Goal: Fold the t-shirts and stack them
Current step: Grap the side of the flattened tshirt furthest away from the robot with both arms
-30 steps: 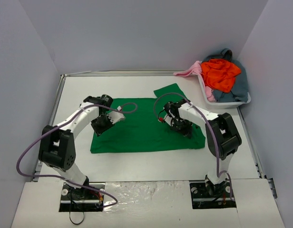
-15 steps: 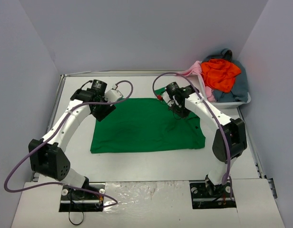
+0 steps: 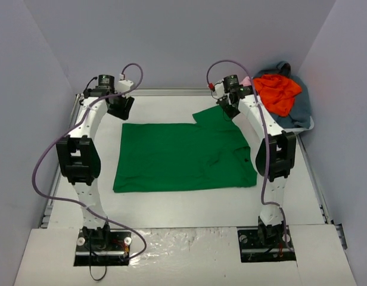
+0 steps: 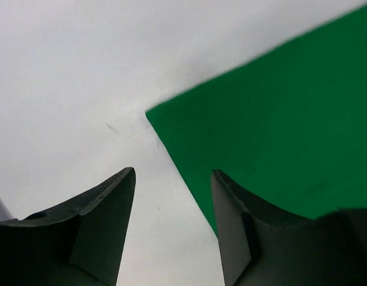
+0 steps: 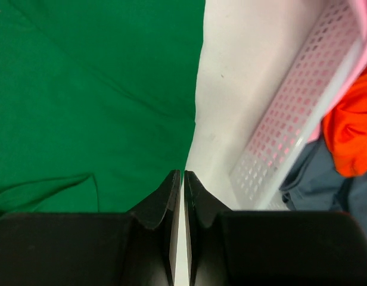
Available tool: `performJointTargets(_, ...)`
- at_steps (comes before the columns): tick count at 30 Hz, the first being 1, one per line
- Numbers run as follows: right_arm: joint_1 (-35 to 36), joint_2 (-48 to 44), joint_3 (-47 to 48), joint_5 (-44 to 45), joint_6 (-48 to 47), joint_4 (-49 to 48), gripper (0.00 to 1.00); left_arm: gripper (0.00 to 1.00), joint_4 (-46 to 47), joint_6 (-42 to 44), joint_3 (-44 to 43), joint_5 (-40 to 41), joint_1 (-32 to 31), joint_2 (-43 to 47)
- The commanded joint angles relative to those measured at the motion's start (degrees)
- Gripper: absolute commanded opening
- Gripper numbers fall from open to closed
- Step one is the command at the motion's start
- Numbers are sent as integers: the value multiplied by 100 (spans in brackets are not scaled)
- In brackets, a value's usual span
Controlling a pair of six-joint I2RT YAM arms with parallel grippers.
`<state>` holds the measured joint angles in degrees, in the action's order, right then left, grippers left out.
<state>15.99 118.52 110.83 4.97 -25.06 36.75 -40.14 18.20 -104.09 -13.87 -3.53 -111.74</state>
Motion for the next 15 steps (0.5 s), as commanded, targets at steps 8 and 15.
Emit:
performJointTargets(8,-439,944,519,-919,1,183,3,47,-678,-809,-2876,-2224,1029,-2375)
performJointTargets(15,-614,1077,519,-1077,-34,245,3,43,-838,-1046,-3486,-2726,1170,-3099)
